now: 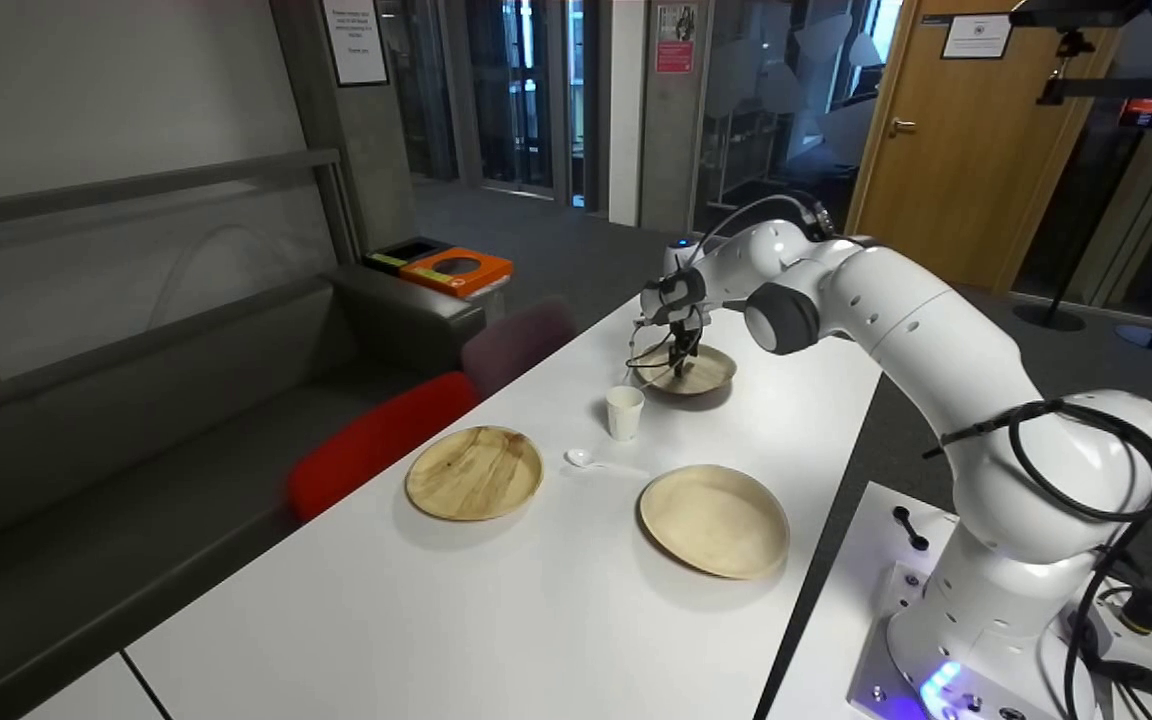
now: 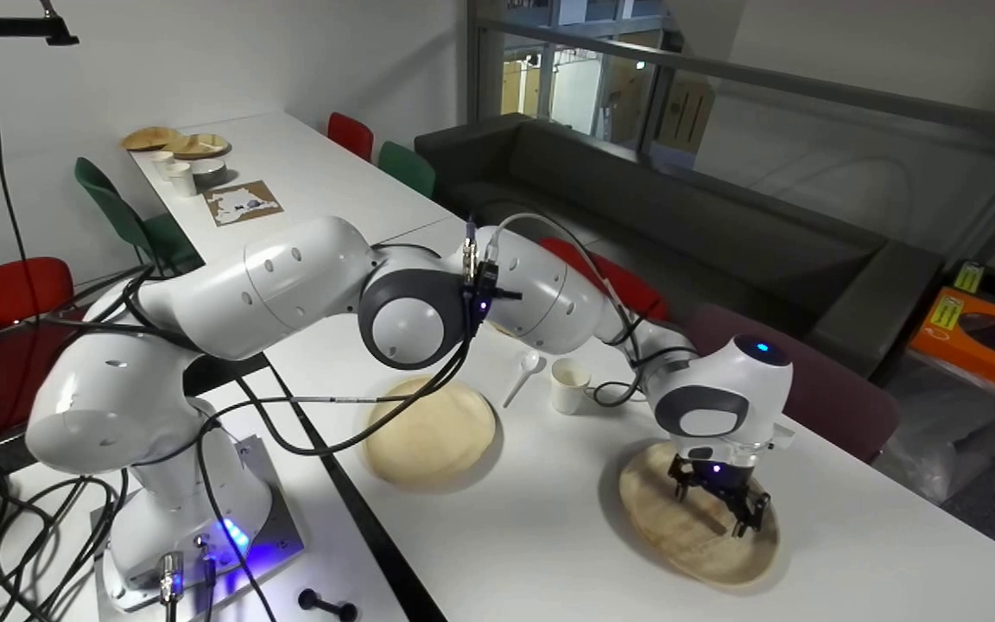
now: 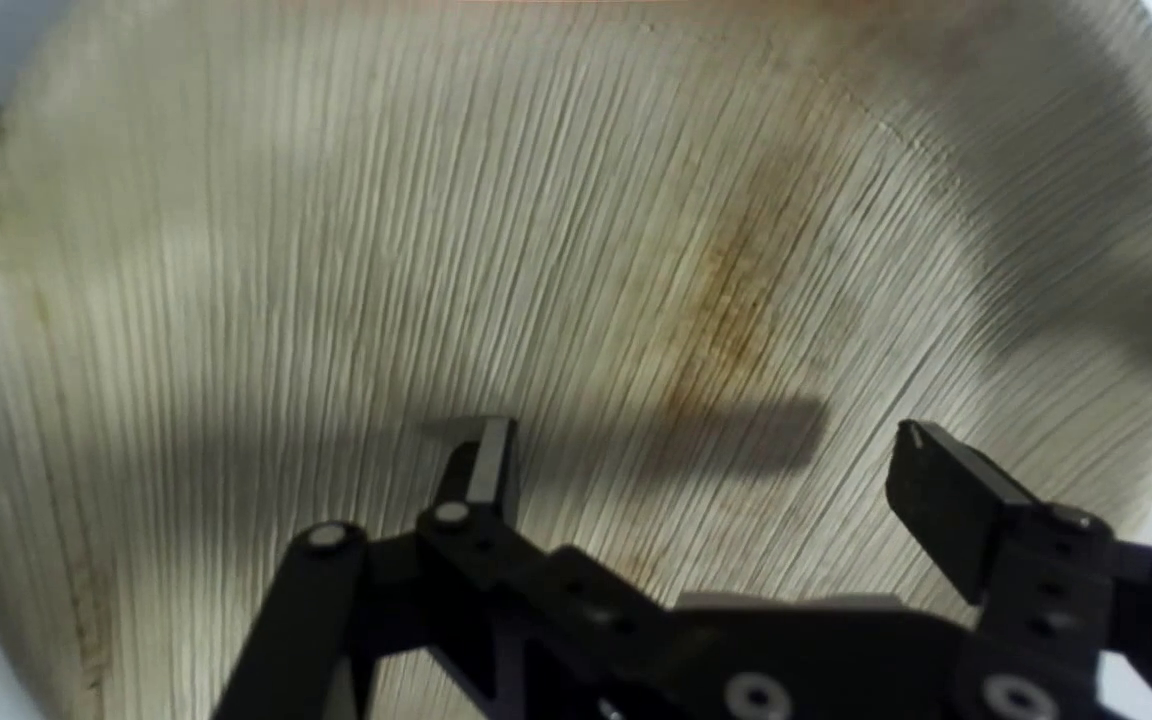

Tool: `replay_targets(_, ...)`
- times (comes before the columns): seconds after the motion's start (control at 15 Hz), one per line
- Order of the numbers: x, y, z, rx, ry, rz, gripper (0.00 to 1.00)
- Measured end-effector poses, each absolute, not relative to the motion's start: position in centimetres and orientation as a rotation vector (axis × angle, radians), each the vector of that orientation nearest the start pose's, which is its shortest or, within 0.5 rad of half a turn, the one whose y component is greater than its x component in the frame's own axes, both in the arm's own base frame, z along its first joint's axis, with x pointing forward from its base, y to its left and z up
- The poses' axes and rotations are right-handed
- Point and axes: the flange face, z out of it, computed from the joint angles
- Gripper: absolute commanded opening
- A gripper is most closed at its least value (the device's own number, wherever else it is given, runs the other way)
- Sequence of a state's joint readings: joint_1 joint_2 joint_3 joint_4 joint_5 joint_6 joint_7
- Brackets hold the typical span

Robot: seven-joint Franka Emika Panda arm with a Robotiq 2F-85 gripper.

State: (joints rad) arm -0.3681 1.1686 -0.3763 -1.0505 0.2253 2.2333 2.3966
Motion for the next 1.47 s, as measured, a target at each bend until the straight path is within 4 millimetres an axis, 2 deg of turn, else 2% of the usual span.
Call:
replay_targets(0.73, 66.0, -44.2, 14.5, 0.028, 3.109, -0.312, 1.00)
replay_targets(1.0, 67.0, -43.5, 15.0, 0.049, 3.088, -0.323, 1.00)
replay_targets(1.33, 68.1, -42.0, 14.6, 0.072, 3.076, -0.326, 1.00)
replay_targets(1.47, 68.3, -42.0, 14.4, 0.120, 3.036, -0.314, 1.00)
